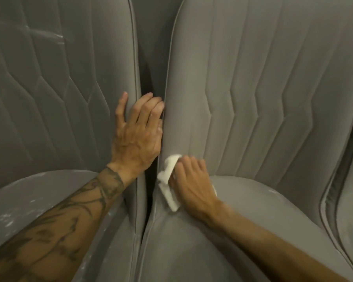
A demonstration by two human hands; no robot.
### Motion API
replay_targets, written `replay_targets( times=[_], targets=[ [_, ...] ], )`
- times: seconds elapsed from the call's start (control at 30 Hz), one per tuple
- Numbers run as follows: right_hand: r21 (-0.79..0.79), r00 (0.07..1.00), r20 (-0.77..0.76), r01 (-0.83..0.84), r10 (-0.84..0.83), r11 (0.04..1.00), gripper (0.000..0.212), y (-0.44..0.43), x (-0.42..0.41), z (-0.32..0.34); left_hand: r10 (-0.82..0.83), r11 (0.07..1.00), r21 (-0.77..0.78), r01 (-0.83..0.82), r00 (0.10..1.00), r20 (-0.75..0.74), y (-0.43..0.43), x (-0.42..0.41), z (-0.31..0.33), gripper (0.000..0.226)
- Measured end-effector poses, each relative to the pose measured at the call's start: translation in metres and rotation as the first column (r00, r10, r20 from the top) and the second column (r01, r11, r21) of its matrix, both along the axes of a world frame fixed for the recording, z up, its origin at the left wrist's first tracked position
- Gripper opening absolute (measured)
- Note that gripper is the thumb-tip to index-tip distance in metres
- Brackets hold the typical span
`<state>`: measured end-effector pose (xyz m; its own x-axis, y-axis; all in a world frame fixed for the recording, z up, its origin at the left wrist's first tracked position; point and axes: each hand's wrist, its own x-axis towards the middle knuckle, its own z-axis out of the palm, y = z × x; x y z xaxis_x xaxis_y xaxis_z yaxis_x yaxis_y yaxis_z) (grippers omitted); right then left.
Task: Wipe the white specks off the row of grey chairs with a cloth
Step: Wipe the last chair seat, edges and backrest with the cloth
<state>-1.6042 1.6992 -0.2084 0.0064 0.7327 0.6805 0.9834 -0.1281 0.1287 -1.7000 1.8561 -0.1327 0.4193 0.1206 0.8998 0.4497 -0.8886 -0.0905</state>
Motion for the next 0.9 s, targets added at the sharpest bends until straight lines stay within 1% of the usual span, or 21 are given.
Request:
replay_targets(
  times=[0.07,0.13,0.2,0.27,0.33,0.37,0.43,0.53,0.57,0.63,0.67,0.73,0.83,0.9],
  targets=[
    [0.135,1.0,0.014,0.022,-0.024,0.991,0.018,0.019,0.009,0.045,-0.001,1.0,0.001,0.001,1.0,0.0,-0.001,0.0,0.0,0.039],
    [0.282,0.998,-0.006,0.062,-0.063,0.957,0.019,0.038,0.019,0.097,-0.003,1.0,-0.006,0.003,1.0,-0.005,0.0,-0.001,0.001,0.041],
    [0.401,0.993,-0.06,0.122,-0.107,0.908,0.023,0.058,0.032,0.148,-0.003,1.0,-0.006,0.003,1.0,-0.012,0.0,-0.001,0.001,0.041],
    [0.482,0.976,-0.128,0.218,-0.178,0.848,0.027,0.074,0.045,0.187,0.008,1.0,0.002,-0.008,1.0,-0.02,0.001,-0.001,0.001,0.039],
    [0.506,0.962,-0.186,0.268,-0.199,0.82,0.027,0.078,0.045,0.19,0.015,1.0,0.01,-0.015,1.0,-0.016,0.002,-0.002,0.0,0.039],
    [0.491,0.963,-0.205,0.257,-0.176,0.832,0.025,0.075,0.039,0.177,0.013,1.0,0.01,-0.013,1.0,-0.011,0.002,-0.002,0.0,0.04],
    [0.389,0.963,-0.245,0.207,-0.116,0.897,0.023,0.056,0.022,0.134,0.01,1.0,0.013,-0.01,1.0,0.004,0.001,-0.001,0.001,0.039],
    [0.095,0.951,-0.298,0.121,-0.088,0.988,0.022,0.012,-0.006,0.06,0.016,1.0,0.0,-0.016,1.0,0.0,0.001,0.0,0.002,0.039],
    [-0.027,0.951,-0.301,0.07,-0.075,0.997,0.021,-0.002,-0.014,0.041,0.016,1.0,-0.004,-0.016,1.0,-0.006,0.0,0.0,0.003,0.039],
    [-0.263,0.953,-0.3,-0.047,-0.035,0.964,0.02,-0.025,-0.029,0.014,0.015,1.0,-0.003,-0.015,1.0,-0.009,-0.001,-0.001,0.002,0.039],
    [-0.33,0.953,-0.301,-0.085,-0.019,0.94,0.022,-0.034,-0.034,0.007,0.015,1.0,-0.004,-0.015,1.0,-0.012,-0.001,-0.002,0.002,0.039],
    [-0.384,0.949,-0.314,-0.09,-0.038,0.919,0.027,-0.05,-0.036,-0.002,0.008,1.0,-0.012,-0.008,1.0,-0.022,-0.001,-0.004,0.002,0.038],
    [-0.424,0.943,-0.326,-0.08,-0.069,0.902,0.031,-0.069,-0.032,-0.007,0.008,1.0,-0.024,-0.009,0.999,-0.036,-0.001,-0.003,0.003,0.039],
    [-0.477,0.954,-0.294,-0.086,-0.066,0.875,0.034,-0.076,-0.024,-0.01,0.007,1.0,-0.021,-0.008,0.999,-0.035,0.0,-0.003,0.002,0.039]
  ],
)
